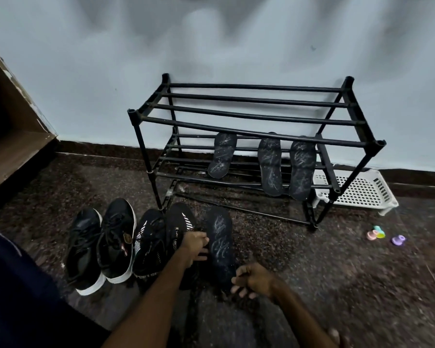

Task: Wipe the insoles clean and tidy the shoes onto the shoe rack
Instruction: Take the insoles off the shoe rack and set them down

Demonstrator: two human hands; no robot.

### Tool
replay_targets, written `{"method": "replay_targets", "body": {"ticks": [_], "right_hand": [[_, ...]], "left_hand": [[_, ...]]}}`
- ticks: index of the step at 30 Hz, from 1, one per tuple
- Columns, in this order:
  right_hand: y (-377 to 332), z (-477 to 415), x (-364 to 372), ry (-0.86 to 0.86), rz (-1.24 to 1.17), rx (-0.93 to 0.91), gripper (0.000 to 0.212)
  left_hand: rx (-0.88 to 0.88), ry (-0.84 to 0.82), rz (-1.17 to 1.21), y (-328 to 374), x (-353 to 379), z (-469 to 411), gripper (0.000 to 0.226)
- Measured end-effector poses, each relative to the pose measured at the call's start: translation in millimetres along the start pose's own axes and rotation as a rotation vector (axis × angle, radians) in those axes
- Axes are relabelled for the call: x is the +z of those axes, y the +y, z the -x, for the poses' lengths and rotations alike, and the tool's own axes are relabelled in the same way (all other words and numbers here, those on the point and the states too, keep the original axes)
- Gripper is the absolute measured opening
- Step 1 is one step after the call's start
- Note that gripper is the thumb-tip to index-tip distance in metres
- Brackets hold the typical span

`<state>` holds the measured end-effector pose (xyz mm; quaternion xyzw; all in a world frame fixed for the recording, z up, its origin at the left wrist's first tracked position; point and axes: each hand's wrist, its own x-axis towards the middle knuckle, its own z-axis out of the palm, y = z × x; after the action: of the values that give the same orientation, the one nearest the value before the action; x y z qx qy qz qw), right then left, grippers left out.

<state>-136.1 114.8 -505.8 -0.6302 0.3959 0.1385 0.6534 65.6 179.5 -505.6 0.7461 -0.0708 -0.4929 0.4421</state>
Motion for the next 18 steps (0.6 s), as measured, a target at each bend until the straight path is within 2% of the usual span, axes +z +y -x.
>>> {"method": "replay_targets", "body": {"ticks": [7, 12, 15, 18], "right_hand": [[14.3, -31.0, -7.8, -0.020, 0.024, 0.080, 0.023], [13.6, -41.9, -7.8, -0.032, 0.096, 0.115, 0.020], [12.8, -45.9, -5.5, -0.061, 0.150, 0.126, 0.012], [10.9, -44.8, -2.4, -0.051, 0.176, 0.127, 0.017]], "left_hand": [[-0.017, -0.031, -0.129, -20.1, 16.0, -26.3, 0.036], [-0.023, -0.007, -0.162, -28.2, 5.1, -25.5, 0.020], [-0.042, -0.021, -0.225, -35.5, -3.5, -25.9, 0.018], [-0.055, -0.022, -0.278, -39.2, -7.1, -26.0, 0.016]]}}
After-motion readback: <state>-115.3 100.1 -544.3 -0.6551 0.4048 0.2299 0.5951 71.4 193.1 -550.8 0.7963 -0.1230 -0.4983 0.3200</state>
